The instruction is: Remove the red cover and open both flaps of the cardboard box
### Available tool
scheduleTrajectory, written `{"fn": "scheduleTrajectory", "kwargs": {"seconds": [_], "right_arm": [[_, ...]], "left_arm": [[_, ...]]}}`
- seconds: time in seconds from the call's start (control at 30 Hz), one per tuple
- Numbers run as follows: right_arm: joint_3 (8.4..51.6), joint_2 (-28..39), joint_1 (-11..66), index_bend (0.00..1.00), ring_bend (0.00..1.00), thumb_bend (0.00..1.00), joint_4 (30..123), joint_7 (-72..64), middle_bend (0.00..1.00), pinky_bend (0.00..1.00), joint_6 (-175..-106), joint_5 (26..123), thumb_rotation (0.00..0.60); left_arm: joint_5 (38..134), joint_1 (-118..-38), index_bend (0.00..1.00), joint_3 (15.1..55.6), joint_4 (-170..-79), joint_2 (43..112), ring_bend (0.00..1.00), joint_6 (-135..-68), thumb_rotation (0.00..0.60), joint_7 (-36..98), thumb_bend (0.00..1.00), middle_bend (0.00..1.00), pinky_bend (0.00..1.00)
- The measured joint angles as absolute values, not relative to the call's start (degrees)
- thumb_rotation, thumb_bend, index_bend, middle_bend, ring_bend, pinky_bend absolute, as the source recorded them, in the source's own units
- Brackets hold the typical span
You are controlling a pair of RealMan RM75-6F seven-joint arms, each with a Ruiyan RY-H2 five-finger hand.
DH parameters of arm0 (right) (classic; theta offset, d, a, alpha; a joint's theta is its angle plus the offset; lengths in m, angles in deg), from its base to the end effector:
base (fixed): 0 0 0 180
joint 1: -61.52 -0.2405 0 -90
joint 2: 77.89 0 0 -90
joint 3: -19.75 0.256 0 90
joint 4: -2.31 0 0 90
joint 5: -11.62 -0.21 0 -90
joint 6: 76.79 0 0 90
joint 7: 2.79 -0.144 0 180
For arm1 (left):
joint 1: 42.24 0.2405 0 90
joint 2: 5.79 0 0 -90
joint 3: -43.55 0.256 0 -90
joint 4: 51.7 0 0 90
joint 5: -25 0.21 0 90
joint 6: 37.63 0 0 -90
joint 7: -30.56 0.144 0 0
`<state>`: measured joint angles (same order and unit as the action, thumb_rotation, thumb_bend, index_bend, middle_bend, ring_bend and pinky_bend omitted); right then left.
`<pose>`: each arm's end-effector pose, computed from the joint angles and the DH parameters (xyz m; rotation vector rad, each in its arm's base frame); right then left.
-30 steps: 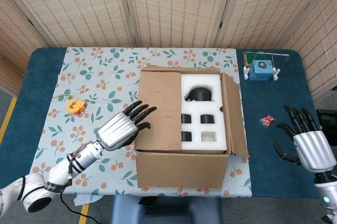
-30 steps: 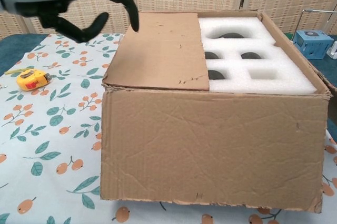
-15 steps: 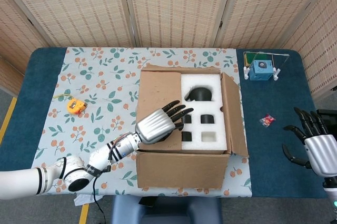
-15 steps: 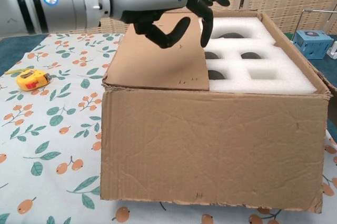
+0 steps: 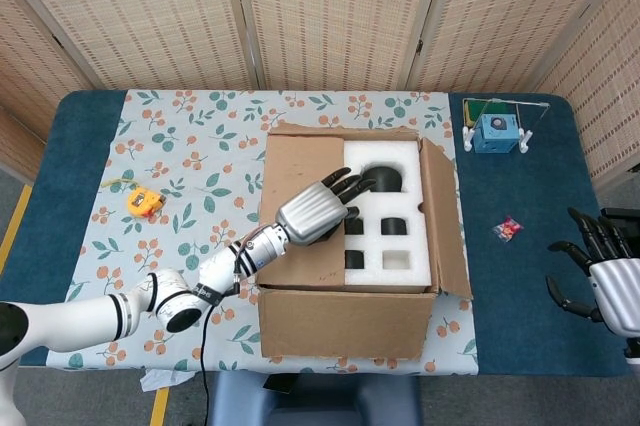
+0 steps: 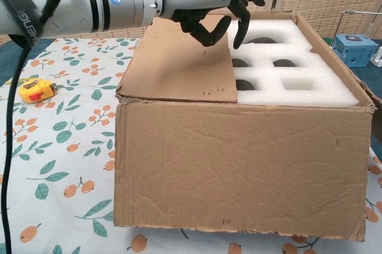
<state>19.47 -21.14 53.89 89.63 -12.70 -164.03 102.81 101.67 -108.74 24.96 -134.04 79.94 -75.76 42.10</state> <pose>-0.3174 -0.1865 0.2029 1.5036 -0.8183 0.9377 0.0329 0.3839 -0.0085 -2.3092 -0.4738 -1.1489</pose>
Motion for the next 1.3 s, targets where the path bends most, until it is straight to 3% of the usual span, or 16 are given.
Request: {"fn": "scheduleTrajectory", "kwargs": {"seconds": [0.47, 1.3], "right_arm": [[19.9, -21.0, 53.7, 0.32, 0.00, 0.50, 87.6, -16.3, 0.00, 0.00, -162.3, 103.2, 0.306], [19.9, -21.1, 53.7, 0.32, 0.00, 0.50, 86.8, -18.1, 0.00, 0.00, -160.8, 103.8, 0.306]], "left_arm": [[103.4, -112.3, 0.56, 27.1, -126.6, 83.8, 0.00, -76.6, 0.600, 38.1, 0.95, 0.00, 0.00], [100.6, -114.1, 0.59, 29.0, -122.0, 86.3, 0.00, -77.5, 0.600, 40.4, 0.95, 0.00, 0.00]]}}
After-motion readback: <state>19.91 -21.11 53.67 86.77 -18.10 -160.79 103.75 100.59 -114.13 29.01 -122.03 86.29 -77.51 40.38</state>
